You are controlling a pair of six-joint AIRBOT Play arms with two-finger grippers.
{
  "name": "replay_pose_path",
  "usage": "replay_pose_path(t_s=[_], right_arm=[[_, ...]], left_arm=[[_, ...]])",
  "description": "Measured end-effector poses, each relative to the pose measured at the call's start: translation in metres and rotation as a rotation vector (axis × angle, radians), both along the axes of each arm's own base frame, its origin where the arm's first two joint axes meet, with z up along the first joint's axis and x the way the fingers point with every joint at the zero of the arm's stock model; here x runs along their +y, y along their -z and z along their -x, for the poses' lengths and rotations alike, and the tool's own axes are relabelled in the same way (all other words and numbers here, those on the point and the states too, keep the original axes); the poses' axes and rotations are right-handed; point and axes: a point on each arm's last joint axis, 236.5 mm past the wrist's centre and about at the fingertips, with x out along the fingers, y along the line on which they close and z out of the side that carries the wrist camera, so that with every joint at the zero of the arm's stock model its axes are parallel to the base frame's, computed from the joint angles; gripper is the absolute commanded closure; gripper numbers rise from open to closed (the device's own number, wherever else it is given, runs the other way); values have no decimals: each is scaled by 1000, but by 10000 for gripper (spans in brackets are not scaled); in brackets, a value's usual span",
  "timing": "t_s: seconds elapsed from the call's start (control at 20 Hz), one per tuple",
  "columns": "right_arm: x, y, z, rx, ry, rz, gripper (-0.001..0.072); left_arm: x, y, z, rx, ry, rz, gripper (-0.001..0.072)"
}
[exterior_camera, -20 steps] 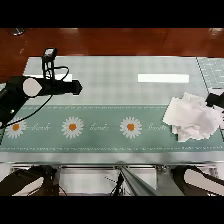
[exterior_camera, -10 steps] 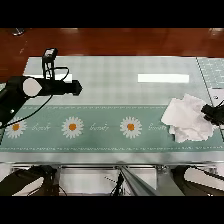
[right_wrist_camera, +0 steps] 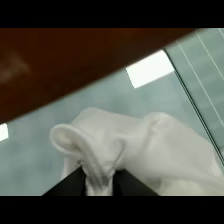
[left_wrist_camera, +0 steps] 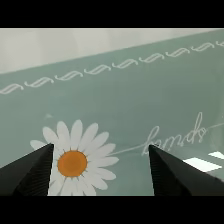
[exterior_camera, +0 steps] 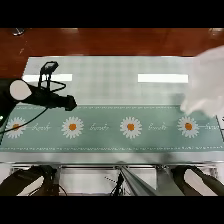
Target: Fold the shirts.
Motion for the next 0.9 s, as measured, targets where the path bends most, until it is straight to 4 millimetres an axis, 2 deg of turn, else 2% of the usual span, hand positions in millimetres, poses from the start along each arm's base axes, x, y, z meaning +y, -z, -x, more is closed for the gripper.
replay_pose_path(t_s=[0.15,0.25,0.35,0.45,0.6,0.7,0.75,0.9], right_arm=[[59,-94,17,-209,-135,80,672],[97,-141,34,-321,-232,117,672],[129,-171,51,-395,-323,146,672],[158,-182,63,-423,-410,160,672],[197,-168,72,-372,-548,161,672],[225,-141,73,-280,-648,153,672],[240,-121,74,-215,-703,146,672],[288,-43,83,7,-858,115,672]], left_arm=[[-7,-7,28,-58,-16,89,4],[-10,-10,43,-99,-27,139,5],[-12,-12,53,-127,-34,169,5],[-12,-13,59,-143,-38,188,4],[-14,-13,63,-155,-43,205,5],[-14,-14,62,-162,-46,212,5],[-14,-15,62,-168,-48,214,5],[-15,-18,57,-193,-60,229,5]])
